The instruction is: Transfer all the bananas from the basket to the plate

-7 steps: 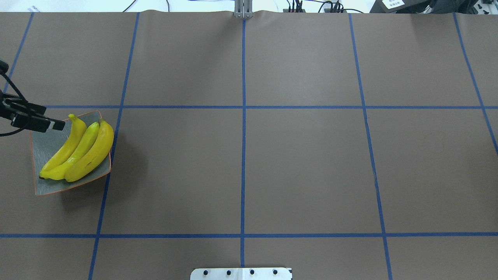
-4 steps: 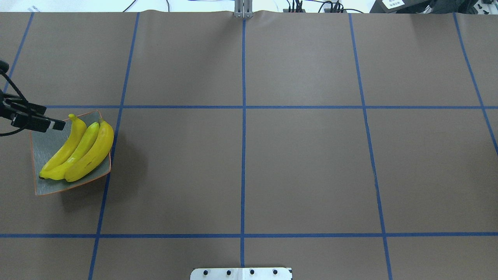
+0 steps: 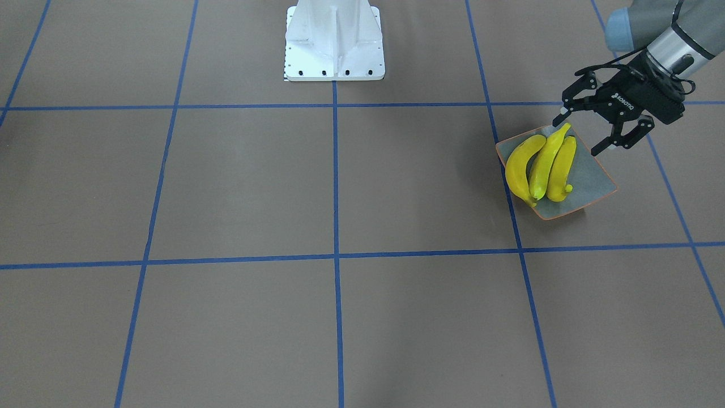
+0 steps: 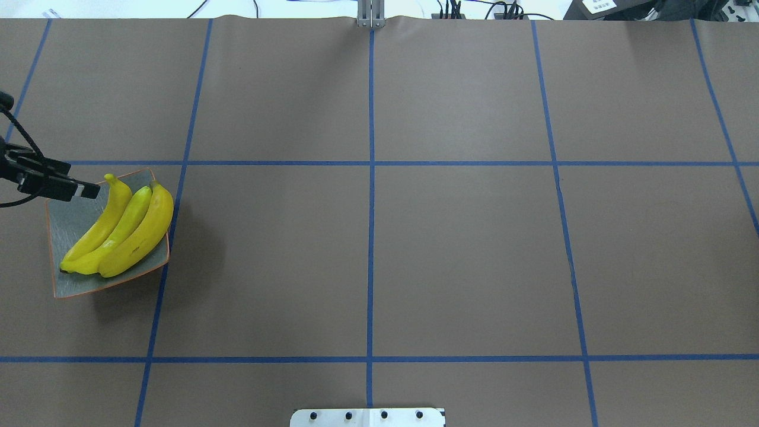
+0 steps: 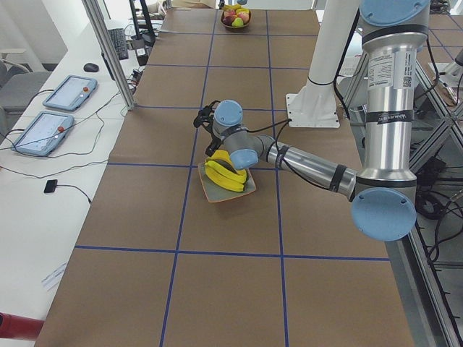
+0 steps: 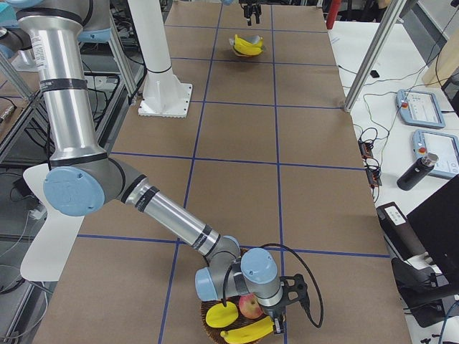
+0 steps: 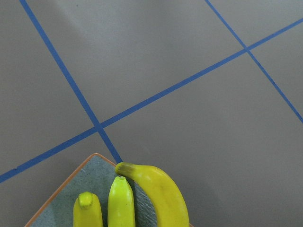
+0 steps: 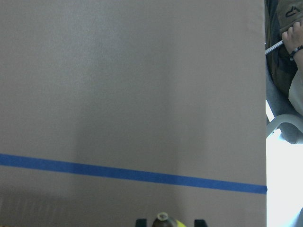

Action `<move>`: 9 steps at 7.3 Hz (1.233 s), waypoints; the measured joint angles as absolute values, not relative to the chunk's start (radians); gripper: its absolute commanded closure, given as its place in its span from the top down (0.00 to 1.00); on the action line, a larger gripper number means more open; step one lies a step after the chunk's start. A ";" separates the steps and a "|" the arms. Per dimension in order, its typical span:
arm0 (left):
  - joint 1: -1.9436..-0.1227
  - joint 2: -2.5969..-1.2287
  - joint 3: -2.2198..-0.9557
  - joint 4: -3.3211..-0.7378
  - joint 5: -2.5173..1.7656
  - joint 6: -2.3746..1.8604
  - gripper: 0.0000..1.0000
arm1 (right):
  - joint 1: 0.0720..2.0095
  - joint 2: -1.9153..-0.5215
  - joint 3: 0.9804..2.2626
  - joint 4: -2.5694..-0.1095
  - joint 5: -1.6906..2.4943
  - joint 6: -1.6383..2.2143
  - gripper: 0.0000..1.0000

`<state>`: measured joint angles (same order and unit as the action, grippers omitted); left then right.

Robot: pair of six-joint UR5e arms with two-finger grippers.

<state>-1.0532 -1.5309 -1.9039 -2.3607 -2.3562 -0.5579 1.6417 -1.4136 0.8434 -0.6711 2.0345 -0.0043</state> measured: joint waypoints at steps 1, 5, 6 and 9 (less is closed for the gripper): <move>-1.053 -1.531 -1.904 -2.361 -2.356 -0.560 1.00 | 1.664 -1.412 0.872 -0.690 2.023 -0.007 0.00; -1.053 -1.528 -1.899 -2.361 -2.358 -0.562 1.00 | 1.712 -1.392 1.035 -0.822 1.964 0.028 0.00; -1.053 -1.528 -1.895 -2.360 -2.358 -0.562 1.00 | 1.714 -1.377 1.074 -0.853 1.948 0.068 0.00; -1.052 -1.525 -1.881 -2.359 -2.358 -0.562 1.00 | 1.710 -1.290 1.165 -0.945 1.914 0.249 0.00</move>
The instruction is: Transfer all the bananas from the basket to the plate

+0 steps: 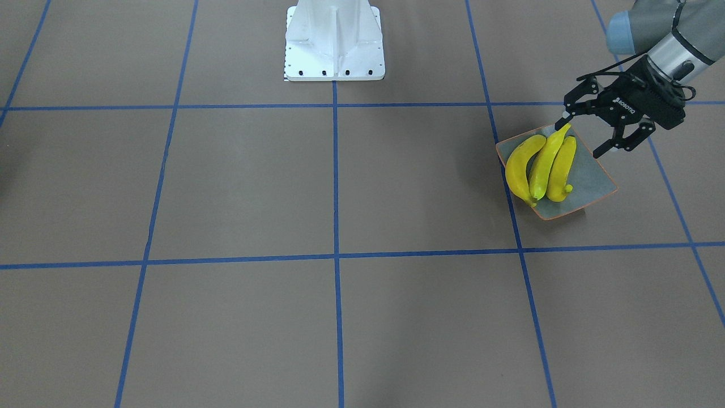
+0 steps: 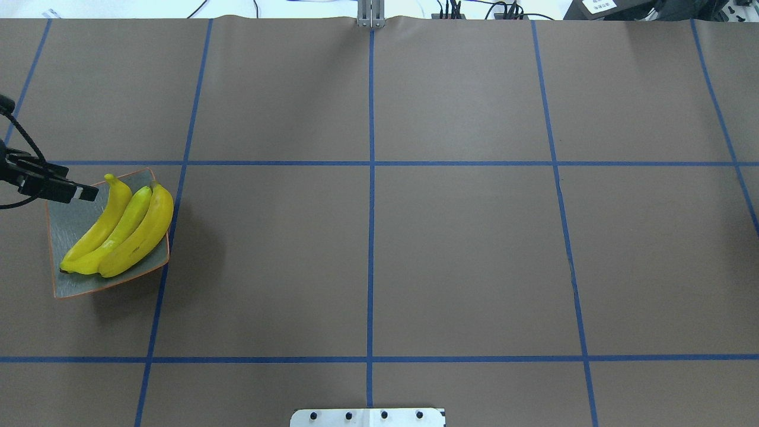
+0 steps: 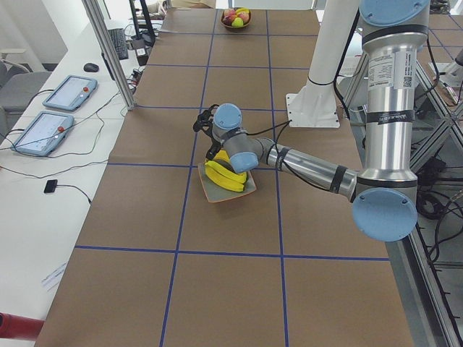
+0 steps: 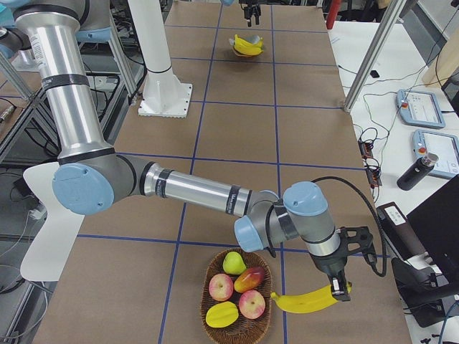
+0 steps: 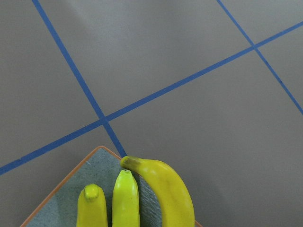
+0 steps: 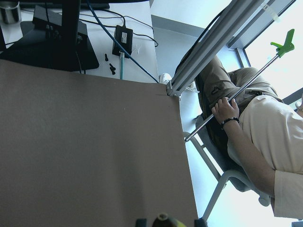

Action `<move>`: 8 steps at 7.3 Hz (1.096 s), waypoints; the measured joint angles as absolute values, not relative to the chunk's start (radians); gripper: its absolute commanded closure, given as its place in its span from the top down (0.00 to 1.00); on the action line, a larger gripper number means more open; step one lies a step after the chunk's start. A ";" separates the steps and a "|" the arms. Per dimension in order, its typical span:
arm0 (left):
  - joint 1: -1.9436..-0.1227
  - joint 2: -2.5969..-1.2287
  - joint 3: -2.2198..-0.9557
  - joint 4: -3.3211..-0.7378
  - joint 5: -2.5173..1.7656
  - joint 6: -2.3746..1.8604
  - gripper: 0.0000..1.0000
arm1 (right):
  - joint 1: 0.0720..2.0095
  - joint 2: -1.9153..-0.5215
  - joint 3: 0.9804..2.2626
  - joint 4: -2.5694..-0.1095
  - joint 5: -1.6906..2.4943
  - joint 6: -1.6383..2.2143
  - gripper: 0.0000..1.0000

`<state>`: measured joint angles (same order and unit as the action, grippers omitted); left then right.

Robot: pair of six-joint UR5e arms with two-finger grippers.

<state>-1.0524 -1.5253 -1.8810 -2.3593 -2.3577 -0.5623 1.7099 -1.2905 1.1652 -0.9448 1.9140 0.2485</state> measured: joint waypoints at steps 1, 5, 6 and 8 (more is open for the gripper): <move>-1.052 -1.525 -1.876 -2.359 -2.358 -0.563 1.00 | 1.692 -1.270 1.196 -0.960 1.912 0.335 0.00; -1.051 -1.557 -1.876 -2.359 -2.358 -0.671 1.00 | 1.522 -1.216 1.338 -0.970 1.912 0.758 0.00; -1.050 -1.578 -1.877 -2.359 -2.358 -0.714 1.00 | 1.464 -1.199 1.374 -0.971 1.912 0.884 0.00; -1.050 -1.625 -1.875 -2.359 -2.358 -0.790 1.00 | 1.340 -1.182 1.467 -0.971 1.911 1.147 0.00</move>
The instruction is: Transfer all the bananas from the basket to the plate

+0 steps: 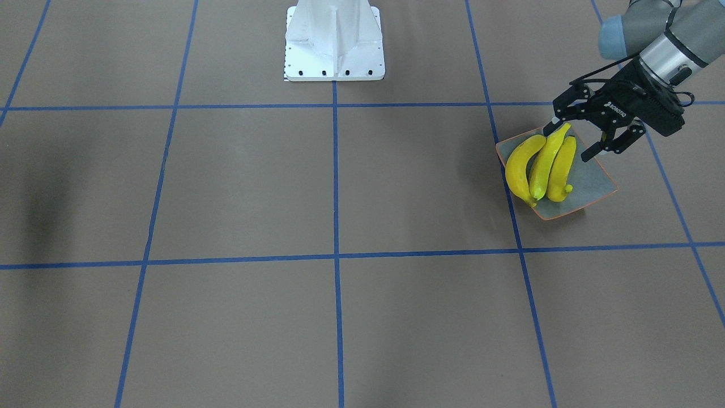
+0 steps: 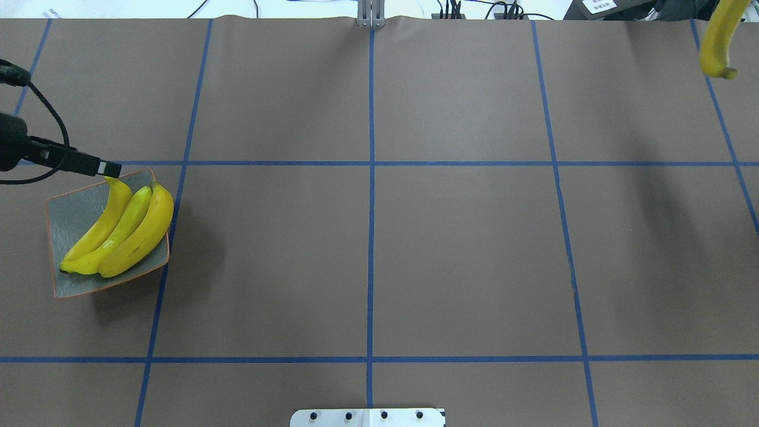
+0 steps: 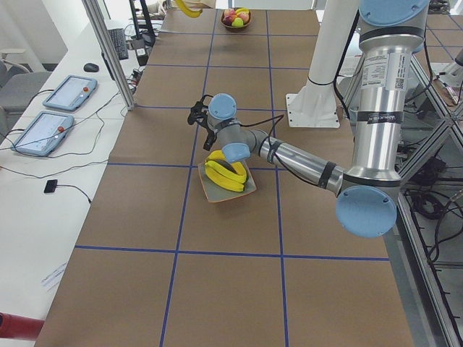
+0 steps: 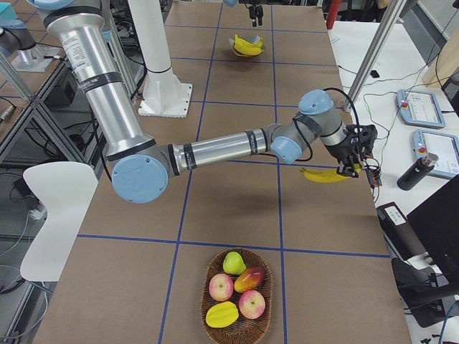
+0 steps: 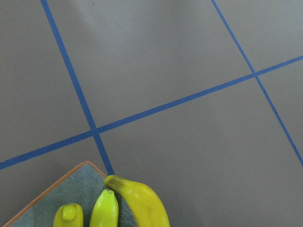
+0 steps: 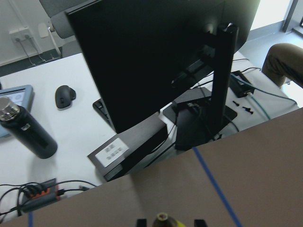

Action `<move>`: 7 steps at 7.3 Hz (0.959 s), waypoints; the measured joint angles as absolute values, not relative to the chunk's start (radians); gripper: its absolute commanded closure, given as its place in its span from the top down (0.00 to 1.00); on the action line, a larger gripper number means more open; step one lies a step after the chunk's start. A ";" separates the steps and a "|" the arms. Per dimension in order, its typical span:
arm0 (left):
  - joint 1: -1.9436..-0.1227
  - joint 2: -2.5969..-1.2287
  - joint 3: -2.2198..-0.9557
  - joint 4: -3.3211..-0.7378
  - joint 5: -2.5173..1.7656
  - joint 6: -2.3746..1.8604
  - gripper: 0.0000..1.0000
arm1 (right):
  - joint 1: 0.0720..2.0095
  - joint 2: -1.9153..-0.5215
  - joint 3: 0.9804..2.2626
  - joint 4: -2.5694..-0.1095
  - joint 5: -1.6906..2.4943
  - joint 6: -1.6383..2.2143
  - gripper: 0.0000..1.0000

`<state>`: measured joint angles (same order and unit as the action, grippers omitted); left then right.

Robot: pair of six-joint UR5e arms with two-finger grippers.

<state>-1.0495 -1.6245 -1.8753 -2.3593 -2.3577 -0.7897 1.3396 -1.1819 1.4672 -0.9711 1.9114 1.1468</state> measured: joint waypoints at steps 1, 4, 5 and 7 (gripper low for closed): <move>-1.049 -1.649 -1.875 -2.359 -2.358 -0.824 1.00 | 1.277 -1.177 1.525 -0.971 1.911 1.281 0.00; -1.046 -1.767 -1.873 -2.357 -2.358 -1.031 1.00 | 1.035 -1.088 1.722 -1.110 1.814 1.654 0.00; -1.043 -1.822 -1.873 -2.356 -2.358 -1.143 1.00 | 0.932 -1.026 1.766 -1.185 1.736 1.752 0.00; -1.030 -1.923 -1.871 -2.356 -2.356 -1.310 1.00 | 0.777 -0.928 1.799 -1.239 1.642 1.841 0.00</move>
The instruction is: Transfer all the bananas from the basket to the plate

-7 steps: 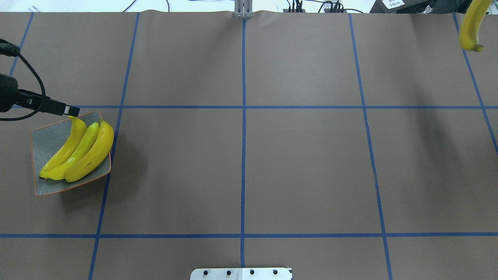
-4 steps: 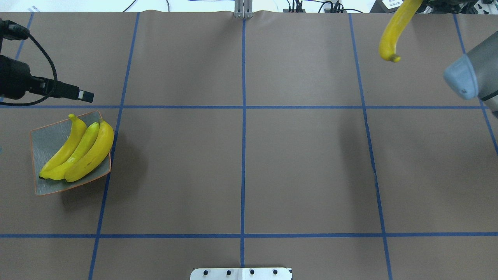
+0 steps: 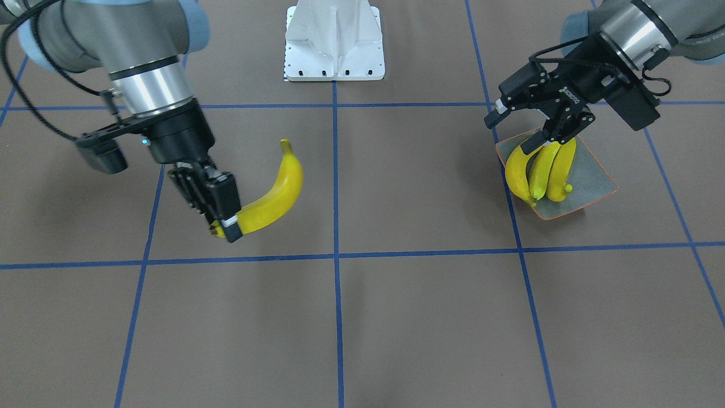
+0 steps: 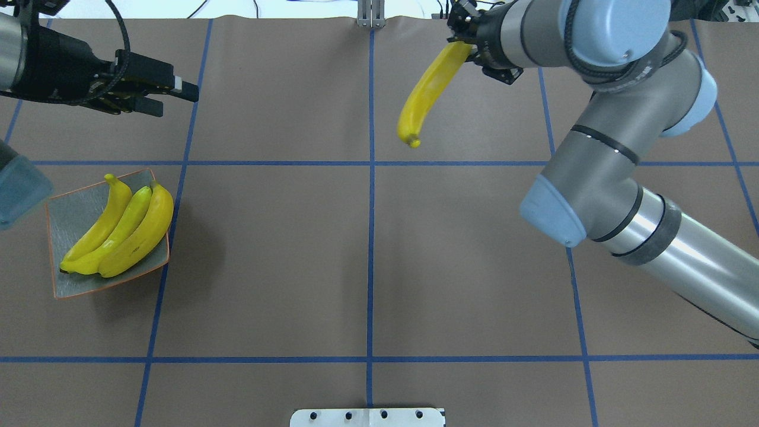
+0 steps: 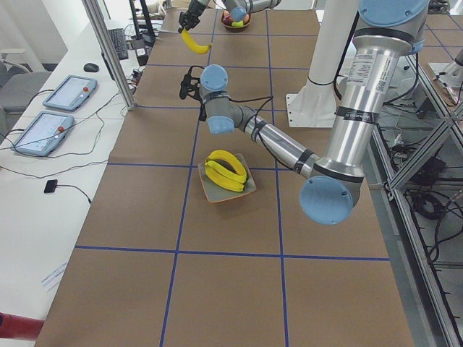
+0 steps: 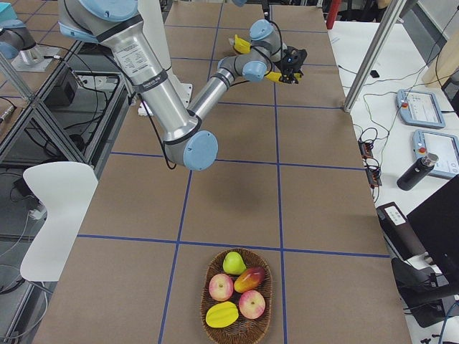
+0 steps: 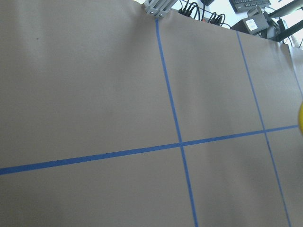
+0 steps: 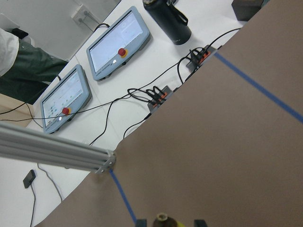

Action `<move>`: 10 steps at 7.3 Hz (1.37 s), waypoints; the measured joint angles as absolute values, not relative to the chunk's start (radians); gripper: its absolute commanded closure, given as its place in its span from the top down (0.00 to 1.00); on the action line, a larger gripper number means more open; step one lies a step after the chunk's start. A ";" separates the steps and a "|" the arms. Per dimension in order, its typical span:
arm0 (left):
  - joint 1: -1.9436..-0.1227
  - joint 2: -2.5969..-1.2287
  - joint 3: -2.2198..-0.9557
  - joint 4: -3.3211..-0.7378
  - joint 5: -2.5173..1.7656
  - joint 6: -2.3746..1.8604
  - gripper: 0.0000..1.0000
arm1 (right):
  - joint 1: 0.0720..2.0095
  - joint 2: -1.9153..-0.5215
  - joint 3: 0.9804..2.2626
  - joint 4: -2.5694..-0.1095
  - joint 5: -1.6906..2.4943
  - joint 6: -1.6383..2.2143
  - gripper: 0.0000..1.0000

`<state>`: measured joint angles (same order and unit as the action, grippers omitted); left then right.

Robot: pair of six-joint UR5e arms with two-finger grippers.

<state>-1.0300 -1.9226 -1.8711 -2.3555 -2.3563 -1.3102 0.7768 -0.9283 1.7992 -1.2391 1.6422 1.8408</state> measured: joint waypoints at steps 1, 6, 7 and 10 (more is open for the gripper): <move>-1.014 -1.961 -1.869 -2.356 -2.355 -1.361 1.00 | 0.727 -0.902 1.820 -1.245 1.626 1.856 0.00; -0.932 -2.028 -1.871 -2.359 -2.355 -1.417 1.00 | 0.579 -0.823 1.900 -1.245 1.595 1.865 0.00; -0.910 -2.036 -1.872 -2.359 -2.355 -1.417 1.00 | 0.565 -0.811 1.904 -1.244 1.591 1.865 0.00; -0.845 -2.051 -1.878 -2.366 -2.355 -1.414 0.99 | 0.552 -0.791 1.908 -1.240 1.590 1.865 0.00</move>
<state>-0.8446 -2.0511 -1.8782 -2.3656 -2.3547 -1.4138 0.5517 -0.7908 1.9076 -1.2398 1.5903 1.8653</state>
